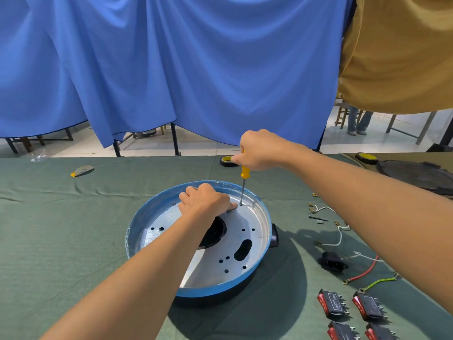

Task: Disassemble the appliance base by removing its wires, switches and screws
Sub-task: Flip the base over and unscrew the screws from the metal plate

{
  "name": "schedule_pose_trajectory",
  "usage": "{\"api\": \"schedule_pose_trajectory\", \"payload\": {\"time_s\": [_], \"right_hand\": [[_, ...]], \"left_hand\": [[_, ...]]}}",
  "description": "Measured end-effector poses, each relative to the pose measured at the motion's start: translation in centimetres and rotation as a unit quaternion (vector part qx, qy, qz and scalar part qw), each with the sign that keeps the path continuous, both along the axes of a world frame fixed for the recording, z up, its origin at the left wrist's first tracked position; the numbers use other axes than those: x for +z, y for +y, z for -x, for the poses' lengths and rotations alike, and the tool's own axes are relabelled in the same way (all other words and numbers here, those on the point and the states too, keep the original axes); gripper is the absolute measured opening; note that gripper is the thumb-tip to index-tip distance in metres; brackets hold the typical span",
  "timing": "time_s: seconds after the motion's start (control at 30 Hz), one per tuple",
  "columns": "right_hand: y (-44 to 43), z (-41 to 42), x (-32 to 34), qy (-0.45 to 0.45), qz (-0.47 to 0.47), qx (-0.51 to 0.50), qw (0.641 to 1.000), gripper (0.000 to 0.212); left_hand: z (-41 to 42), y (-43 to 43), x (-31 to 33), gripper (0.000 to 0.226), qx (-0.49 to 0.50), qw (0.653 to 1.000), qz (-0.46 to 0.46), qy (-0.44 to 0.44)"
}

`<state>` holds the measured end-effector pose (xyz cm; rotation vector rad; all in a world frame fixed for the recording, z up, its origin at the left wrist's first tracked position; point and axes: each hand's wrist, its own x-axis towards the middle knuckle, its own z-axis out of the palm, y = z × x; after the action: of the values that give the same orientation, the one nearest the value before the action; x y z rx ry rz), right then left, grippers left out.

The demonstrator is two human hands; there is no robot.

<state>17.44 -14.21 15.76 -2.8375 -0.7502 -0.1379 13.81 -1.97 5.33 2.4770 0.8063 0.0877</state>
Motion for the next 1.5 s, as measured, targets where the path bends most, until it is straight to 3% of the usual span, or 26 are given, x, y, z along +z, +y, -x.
{"api": "schedule_pose_trajectory", "payload": {"time_s": [0.13, 0.3, 0.4, 0.47, 0.53, 0.6, 0.63, 0.7, 0.77, 0.93, 1.07, 1.23, 1.37, 1.5], "right_hand": [[0.0, 0.2, 0.2, 0.026, 0.003, 0.006, 1.000, 0.012], [-0.1, 0.2, 0.1, 0.007, 0.003, -0.016, 1.000, 0.035], [0.0, 0.5, 0.2, 0.032, -0.006, -0.007, 0.999, 0.017], [0.0, 0.7, 0.5, 0.047, 0.002, 0.001, 0.999, 0.031], [-0.1, 0.6, 0.5, 0.026, 0.011, 0.001, 1.000, 0.024], [-0.2, 0.5, 0.3, 0.011, 0.002, -0.025, 1.000, 0.038], [-0.1, 0.5, 0.2, 0.005, -0.002, -0.026, 1.000, 0.039], [-0.1, 0.6, 0.1, 0.006, -0.003, -0.016, 1.000, 0.021], [-0.1, 0.8, 0.2, 0.025, 0.002, 0.000, 1.000, 0.030], [-0.4, 0.6, 0.0, -0.001, 0.018, -0.005, 1.000, 0.033], [-0.5, 0.6, -0.1, -0.005, 0.040, 0.019, 0.999, 0.028], [-0.7, 0.8, 0.5, 0.036, 0.015, 0.088, 0.995, 0.039], [-0.7, 0.6, 0.4, 0.044, -0.010, 0.103, 0.994, 0.048], [-0.5, 0.8, -0.6, 0.040, -0.074, 0.111, 0.990, 0.040]], "left_hand": [[0.0, 0.0, -0.1, 0.056, 0.000, 1.000, -0.002, -0.003], [0.0, 0.0, -0.1, 0.057, 0.000, 1.000, -0.003, -0.001], [0.1, 0.0, 0.0, 0.057, -0.001, 1.000, -0.004, -0.001], [0.1, -0.1, 0.0, 0.057, 0.000, 1.000, -0.007, -0.001], [0.2, 0.0, 0.0, 0.057, 0.002, 1.000, -0.005, 0.001], [0.2, 0.0, 0.1, 0.056, 0.002, 1.000, -0.004, 0.001], [0.2, -0.1, 0.1, 0.056, 0.001, 1.000, -0.005, 0.000], [0.3, -0.1, 0.2, 0.056, -0.001, 1.000, -0.005, -0.001], [0.5, 0.0, 0.1, 0.053, -0.009, 1.000, -0.004, -0.005], [0.8, 0.0, 0.3, 0.052, -0.044, 0.998, -0.026, -0.024], [1.4, -0.1, 0.6, 0.025, -0.118, 0.988, -0.050, -0.085], [1.7, 0.2, 0.9, 0.006, -0.260, 0.954, -0.078, -0.126], [1.6, 0.2, 1.0, 0.008, -0.290, 0.946, -0.068, -0.127], [1.6, -0.2, 1.0, 0.008, -0.286, 0.946, -0.088, -0.126]]}}
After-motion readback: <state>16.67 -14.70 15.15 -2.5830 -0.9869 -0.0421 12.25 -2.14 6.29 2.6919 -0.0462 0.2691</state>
